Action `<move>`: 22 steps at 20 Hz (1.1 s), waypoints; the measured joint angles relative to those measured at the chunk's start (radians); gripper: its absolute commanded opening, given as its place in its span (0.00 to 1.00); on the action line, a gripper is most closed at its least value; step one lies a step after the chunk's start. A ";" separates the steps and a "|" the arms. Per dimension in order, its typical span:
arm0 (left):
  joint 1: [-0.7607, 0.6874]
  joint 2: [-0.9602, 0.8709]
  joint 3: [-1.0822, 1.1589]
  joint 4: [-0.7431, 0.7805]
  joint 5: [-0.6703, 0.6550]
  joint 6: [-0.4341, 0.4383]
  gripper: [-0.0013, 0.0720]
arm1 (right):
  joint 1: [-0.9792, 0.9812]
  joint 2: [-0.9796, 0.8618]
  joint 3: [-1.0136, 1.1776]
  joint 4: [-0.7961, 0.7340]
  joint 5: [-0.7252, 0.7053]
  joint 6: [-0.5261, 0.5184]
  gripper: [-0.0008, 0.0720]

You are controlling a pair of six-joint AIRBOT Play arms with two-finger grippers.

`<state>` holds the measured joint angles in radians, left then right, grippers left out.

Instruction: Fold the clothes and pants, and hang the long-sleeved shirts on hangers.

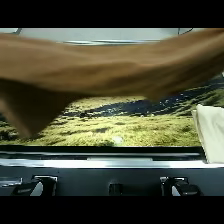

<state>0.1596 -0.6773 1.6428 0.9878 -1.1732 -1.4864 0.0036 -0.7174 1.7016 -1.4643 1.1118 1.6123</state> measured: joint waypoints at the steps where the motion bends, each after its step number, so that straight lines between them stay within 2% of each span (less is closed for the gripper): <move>1: 0.000 0.002 -0.029 0.000 -0.023 -0.014 0.06 | 0.000 0.005 0.002 -0.021 0.035 0.000 0.06; 4: 0.000 -0.006 -0.203 0.000 -0.038 -0.035 0.06 | 0.000 -0.046 -0.017 -0.105 0.211 0.001 0.06; 7: -0.014 -0.089 -0.442 -0.006 0.063 -0.040 0.06 | 0.000 -0.183 -0.106 -0.187 0.291 0.023 0.06; 9: -0.040 -0.206 -0.555 -0.014 0.158 -0.031 0.06 | 0.000 -0.315 -0.183 -0.219 0.229 0.080 0.06; 12: -0.079 -0.463 -0.604 -0.013 0.271 -0.016 0.06 | -0.001 -0.554 -0.251 -0.205 0.065 0.233 0.06; 15: -0.097 -0.699 -0.533 -0.029 0.301 -0.008 0.06 | -0.001 -0.738 -0.275 -0.077 -0.043 0.349 0.07; 16: -0.100 -0.755 -0.503 -0.035 0.297 -0.006 0.07 | -0.001 -0.781 -0.278 -0.030 -0.072 0.372 0.10; 17: -0.102 -0.802 -0.470 -0.041 0.287 -0.005 0.15 | -0.001 -0.816 -0.281 0.010 -0.097 0.390 0.23; 18: -0.103 -0.834 -0.444 -0.045 0.277 -0.005 0.44 | -0.002 -0.839 -0.283 0.035 -0.117 0.402 0.43; 19: -0.101 -0.859 -0.418 -0.045 0.256 -0.004 0.88 | -0.007 -0.856 -0.282 0.056 -0.137 0.410 0.61; 20: -0.093 -0.875 -0.390 -0.046 0.228 -0.003 0.98 | -0.018 -0.867 -0.275 0.072 -0.145 0.413 0.70; 22: -0.053 -0.896 -0.320 0.002 0.115 -0.002 0.98 | -0.068 -0.877 -0.237 0.098 -0.114 0.371 0.81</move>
<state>0.1070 -1.5730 1.3231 0.9894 -1.0580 -1.4879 -0.0643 -1.5944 1.4643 -1.3666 0.9977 1.9835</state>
